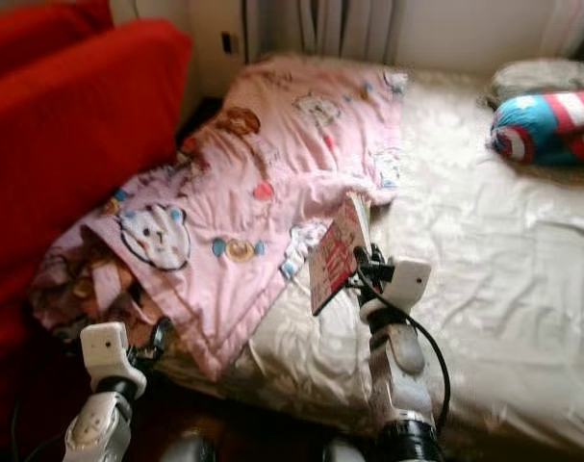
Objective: Clean up the room
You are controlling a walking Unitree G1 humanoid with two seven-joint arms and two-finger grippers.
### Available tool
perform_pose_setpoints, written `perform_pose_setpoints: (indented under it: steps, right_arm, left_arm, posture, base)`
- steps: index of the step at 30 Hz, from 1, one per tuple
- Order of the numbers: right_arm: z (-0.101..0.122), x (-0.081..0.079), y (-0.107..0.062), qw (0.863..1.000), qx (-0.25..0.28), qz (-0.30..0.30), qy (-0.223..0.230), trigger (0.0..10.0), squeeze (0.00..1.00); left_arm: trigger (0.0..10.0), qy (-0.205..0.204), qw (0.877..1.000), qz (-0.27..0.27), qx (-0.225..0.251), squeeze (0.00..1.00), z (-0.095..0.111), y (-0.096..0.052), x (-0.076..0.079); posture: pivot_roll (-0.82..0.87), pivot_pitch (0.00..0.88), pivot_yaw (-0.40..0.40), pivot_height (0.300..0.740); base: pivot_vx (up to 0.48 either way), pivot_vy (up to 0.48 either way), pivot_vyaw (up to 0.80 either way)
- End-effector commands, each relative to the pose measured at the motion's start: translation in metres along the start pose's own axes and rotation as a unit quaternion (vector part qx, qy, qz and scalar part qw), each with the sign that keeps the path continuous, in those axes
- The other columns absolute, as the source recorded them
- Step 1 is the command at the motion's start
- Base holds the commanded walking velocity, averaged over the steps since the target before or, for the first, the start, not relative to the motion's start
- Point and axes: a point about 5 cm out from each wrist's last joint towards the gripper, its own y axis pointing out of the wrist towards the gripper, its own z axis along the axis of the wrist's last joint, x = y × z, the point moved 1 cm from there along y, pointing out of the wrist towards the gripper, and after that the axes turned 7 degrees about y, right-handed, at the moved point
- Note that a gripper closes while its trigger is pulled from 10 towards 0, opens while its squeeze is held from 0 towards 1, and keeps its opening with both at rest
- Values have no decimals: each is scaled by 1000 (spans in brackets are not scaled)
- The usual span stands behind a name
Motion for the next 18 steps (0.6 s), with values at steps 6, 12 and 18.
perform_pose_setpoints:
  steps: [6,12,18]
  right_arm:
    - [5,-1,-3,1000,11,2,-12,10000,0]
    - [5,1,-5,1000,9,-2,-17,10000,0]
    - [8,0,-2,1000,10,-6,-21,10000,0]
  left_arm:
    - [10000,-9,1000,1,-4,0,-5,1,-2]
    - [10000,-12,1000,0,-1,0,-5,1,0]
    - [10000,-15,1000,1,3,0,-3,3,1]
  posture:
    - [-23,0,-44,739]
    - [-26,0,-47,739]
    - [-27,31,-55,739]
  base:
    - [0,0,0]
    - [0,0,0]
    - [0,0,0]
